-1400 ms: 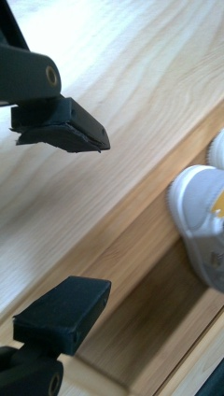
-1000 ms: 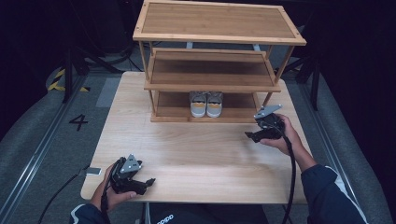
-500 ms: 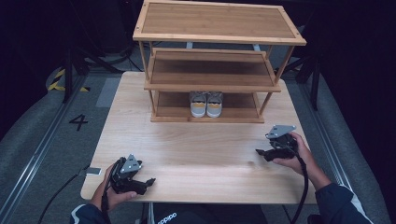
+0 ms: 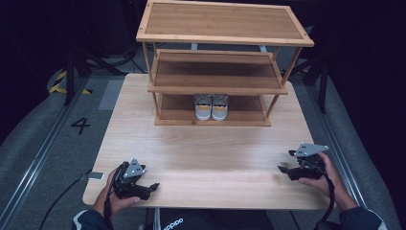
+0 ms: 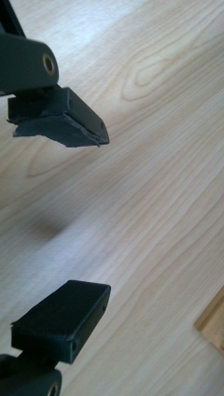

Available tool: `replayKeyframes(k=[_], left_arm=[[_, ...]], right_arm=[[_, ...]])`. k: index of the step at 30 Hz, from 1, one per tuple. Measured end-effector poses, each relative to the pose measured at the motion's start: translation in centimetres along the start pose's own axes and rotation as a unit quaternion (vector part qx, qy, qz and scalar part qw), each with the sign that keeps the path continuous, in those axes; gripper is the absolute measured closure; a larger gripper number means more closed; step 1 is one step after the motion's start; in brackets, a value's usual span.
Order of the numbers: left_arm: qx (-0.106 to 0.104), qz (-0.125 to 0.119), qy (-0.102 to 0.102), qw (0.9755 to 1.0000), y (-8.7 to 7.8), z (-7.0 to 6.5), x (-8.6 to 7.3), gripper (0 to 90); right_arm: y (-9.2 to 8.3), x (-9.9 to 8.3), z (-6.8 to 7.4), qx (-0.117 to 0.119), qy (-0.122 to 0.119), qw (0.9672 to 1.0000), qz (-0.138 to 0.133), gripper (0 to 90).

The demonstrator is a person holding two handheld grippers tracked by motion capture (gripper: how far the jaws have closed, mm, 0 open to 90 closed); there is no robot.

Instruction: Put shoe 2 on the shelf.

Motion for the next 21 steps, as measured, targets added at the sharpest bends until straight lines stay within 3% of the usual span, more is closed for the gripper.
replayKeyframes(k=[6, 10, 14, 21], left_arm=[[0.0, 0.0, 0.0, 1.0, 0.0, 0.0, 0.0, 15.3], [0.002, 0.0, -0.001, 1.0, 0.0, 0.0, 0.0, 15.3], [0.001, 0.0, -0.002, 1.0, 0.0, 0.0, 0.0, 15.3], [0.006, -0.002, -0.005, 1.0, 0.0, 0.0, 0.0, 15.3]], right_arm=[[-0.6, -2.5, -0.6, 0.003, 0.036, 0.9992, -0.02, 22.8], [-0.6, -4.3, -0.9, 0.01, 0.069, 0.9969, -0.035, 21.2], [-0.5, -4.7, -1.0, 0.019, 0.092, 0.9939, -0.057, 20.9], [-0.4, -4.7, -1.1, 0.015, 0.096, 0.9935, -0.059, 20.7]])
Point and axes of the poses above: each handheld gripper's, and its own axes: y roughly forward along the jaws, x roughly out of its top, z roughly to its left, the point moved 9 cm from there along y, roughly forward along the jaws, and after that the axes turned 3 degrees about x, right-handed, at the moved point
